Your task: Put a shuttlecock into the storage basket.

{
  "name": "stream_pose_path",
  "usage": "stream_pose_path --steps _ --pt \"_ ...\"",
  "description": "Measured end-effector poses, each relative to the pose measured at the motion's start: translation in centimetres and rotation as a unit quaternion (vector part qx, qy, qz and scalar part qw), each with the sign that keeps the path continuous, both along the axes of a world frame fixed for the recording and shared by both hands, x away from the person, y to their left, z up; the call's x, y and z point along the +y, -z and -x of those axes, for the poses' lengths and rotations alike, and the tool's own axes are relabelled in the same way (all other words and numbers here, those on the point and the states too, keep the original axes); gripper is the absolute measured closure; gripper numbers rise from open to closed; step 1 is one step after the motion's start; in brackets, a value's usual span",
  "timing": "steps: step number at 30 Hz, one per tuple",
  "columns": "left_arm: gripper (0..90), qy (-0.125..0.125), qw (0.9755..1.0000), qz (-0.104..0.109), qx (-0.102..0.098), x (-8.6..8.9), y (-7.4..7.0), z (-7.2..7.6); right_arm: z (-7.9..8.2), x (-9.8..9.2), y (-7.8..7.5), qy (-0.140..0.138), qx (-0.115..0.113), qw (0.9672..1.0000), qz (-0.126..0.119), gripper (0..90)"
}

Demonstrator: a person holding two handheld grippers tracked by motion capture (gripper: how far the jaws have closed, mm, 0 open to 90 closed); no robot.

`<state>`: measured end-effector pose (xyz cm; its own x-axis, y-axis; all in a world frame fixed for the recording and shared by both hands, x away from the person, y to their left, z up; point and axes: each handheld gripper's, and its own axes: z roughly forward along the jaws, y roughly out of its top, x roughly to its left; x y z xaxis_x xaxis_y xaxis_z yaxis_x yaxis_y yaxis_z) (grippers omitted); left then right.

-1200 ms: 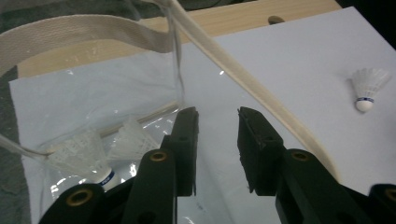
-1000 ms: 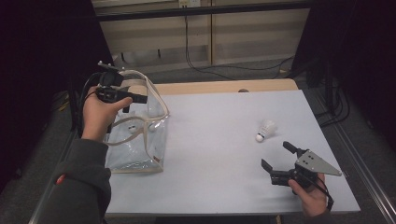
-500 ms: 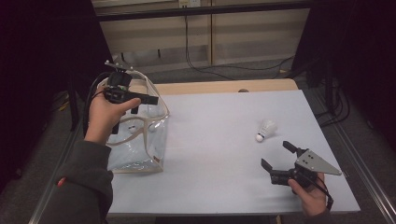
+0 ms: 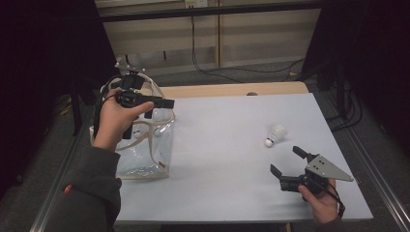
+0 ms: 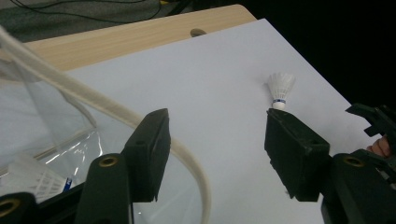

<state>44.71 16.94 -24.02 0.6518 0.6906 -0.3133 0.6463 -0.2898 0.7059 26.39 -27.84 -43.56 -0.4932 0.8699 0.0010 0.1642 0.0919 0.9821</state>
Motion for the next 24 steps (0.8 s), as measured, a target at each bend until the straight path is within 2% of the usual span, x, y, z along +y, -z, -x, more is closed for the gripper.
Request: stream_pose_path --steps 6,12,19,24 --pt "30.9 0.014 0.9998 0.008 -0.013 -1.2 0.2 0.3 0.1 0.1 0.0 -0.001 -0.002 1.0 0.001 1.4" --pt "27.8 0.031 0.9994 0.006 -0.015 -2.6 0.4 0.7 0.2 0.0 -0.1 0.0 -0.003 1.0 0.001 1.4" --pt "22.3 0.048 0.9986 0.017 -0.013 -4.0 1.1 1.1 0.1 0.2 -0.1 -0.002 -0.002 1.0 0.001 1.4" --pt "19.9 0.056 0.9983 0.01 -0.015 -4.9 1.7 1.1 0.1 0.2 -0.1 -0.002 -0.002 1.0 0.002 1.4"
